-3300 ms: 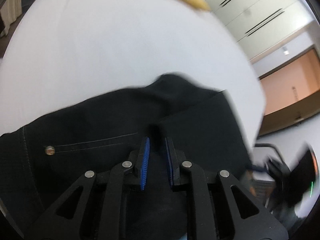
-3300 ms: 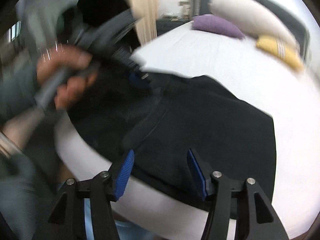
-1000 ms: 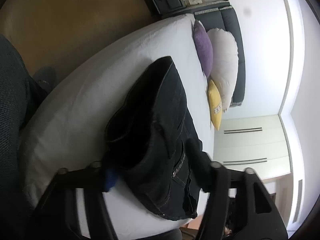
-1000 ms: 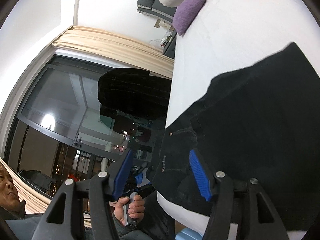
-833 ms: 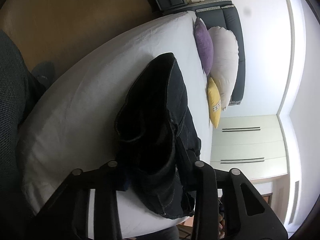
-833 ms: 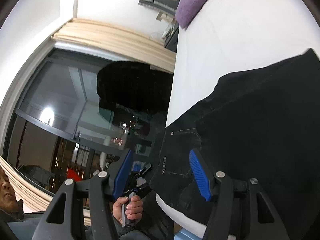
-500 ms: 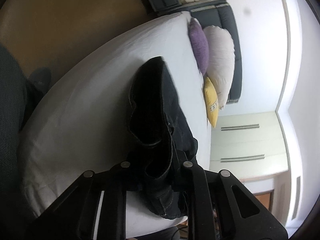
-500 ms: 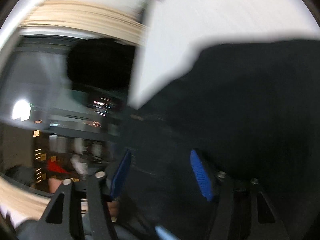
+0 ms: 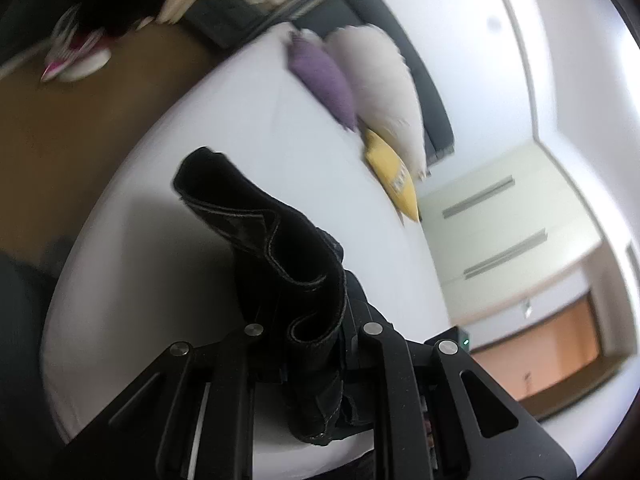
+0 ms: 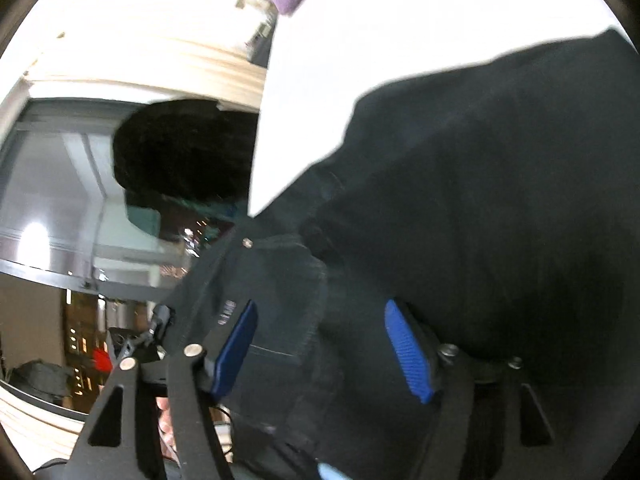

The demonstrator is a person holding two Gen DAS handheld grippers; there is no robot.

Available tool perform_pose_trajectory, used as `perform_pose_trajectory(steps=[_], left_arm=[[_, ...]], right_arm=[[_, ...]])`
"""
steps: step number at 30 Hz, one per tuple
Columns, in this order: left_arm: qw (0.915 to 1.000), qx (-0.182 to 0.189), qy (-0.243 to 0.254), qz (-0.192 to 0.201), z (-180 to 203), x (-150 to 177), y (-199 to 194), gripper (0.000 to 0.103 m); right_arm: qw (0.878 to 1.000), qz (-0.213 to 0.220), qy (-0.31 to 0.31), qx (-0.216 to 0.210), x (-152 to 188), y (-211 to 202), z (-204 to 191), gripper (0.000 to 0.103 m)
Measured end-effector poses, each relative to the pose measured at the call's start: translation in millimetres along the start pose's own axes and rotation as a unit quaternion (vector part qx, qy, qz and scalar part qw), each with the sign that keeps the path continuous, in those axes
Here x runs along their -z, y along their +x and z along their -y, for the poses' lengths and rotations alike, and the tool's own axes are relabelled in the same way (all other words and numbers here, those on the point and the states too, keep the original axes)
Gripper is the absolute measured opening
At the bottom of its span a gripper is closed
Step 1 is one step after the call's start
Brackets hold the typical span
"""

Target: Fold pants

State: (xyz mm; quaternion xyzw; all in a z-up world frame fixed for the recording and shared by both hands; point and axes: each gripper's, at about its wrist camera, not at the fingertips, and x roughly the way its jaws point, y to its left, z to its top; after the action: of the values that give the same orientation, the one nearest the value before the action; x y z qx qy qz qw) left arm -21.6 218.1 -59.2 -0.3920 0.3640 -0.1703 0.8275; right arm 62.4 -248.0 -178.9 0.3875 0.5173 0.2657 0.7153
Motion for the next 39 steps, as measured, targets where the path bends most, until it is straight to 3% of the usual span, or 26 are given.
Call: perform_pose_trajectory(steps=[3, 5, 7, 10, 13, 16, 17, 21, 25, 28, 30, 31, 32, 35, 39], left_arm=[[0.9975, 0.001, 0.070, -0.014, 52.0, -3.0, 17.5, 0.014], [0.9909, 0.001, 0.131, -0.030, 93.0, 4.1, 36.1, 0.014], [0.9789, 0.003, 0.197, -0.054, 134.7, 20.9, 62.2, 0.014], [0.9532, 0.001, 0.281, -0.112, 182.4, 69.1, 115.4, 0.014], [0.9305, -0.018, 0.323, -0.172, 195.1, 124.1, 169.3, 0.014], [0.9110, -0.030, 0.357, -0.204, 199.0, 164.9, 193.9, 0.014], [0.9033, -0.035, 0.375, -0.205, 201.0, 175.0, 196.7, 0.014], [0.8900, -0.049, 0.407, -0.200, 208.7, 184.2, 207.8, 0.014], [0.8690, -0.066, 0.453, -0.188, 219.3, 206.6, 208.2, 0.014], [0.8514, -0.077, 0.486, -0.181, 218.3, 219.8, 201.6, 0.014], [0.8418, -0.084, 0.503, -0.176, 223.2, 228.5, 204.3, 0.014], [0.8366, -0.088, 0.512, -0.173, 224.8, 231.9, 204.6, 0.014], [0.8318, -0.090, 0.520, -0.172, 226.2, 235.9, 205.7, 0.014], [0.8209, -0.093, 0.537, -0.170, 231.8, 248.6, 209.2, 0.014], [0.8152, -0.091, 0.546, -0.169, 239.7, 260.5, 213.9, 0.014]], right_arm=[[1.000, 0.012, 0.005, -0.012, -1.9, -18.5, 0.4, 0.073], [0.999, 0.022, 0.007, -0.026, -1.9, -34.1, 3.1, 0.074], [0.999, 0.032, 0.003, -0.035, -0.4, -45.9, 3.3, 0.074], [0.998, 0.042, 0.002, -0.055, -2.9, -70.1, 6.1, 0.074], [0.997, 0.045, -0.002, -0.065, -1.4, -82.6, 7.1, 0.079], [0.998, 0.038, 0.004, -0.048, 2.6, -91.1, 18.6, 0.085], [0.998, 0.034, 0.007, -0.044, 1.6, -92.9, 22.1, 0.085], [0.999, 0.016, 0.023, -0.028, 3.6, -86.0, 36.3, 0.085], [1.000, 0.005, 0.017, -0.016, 0.8, -74.0, 30.2, 0.084], [1.000, -0.011, -0.012, 0.022, -4.0, -67.7, 17.9, 0.067], [0.997, -0.021, -0.032, 0.061, -7.5, -62.3, 10.9, 0.048], [0.996, -0.024, -0.040, 0.083, -9.0, -61.3, 9.1, 0.032], [0.995, -0.023, -0.040, 0.088, -10.3, -63.5, 8.3, 0.026], [0.992, -0.017, -0.060, 0.108, -11.0, -70.3, 4.1, 0.017], [0.988, -0.014, -0.090, 0.128, -12.0, -80.1, -3.1, 0.016]])
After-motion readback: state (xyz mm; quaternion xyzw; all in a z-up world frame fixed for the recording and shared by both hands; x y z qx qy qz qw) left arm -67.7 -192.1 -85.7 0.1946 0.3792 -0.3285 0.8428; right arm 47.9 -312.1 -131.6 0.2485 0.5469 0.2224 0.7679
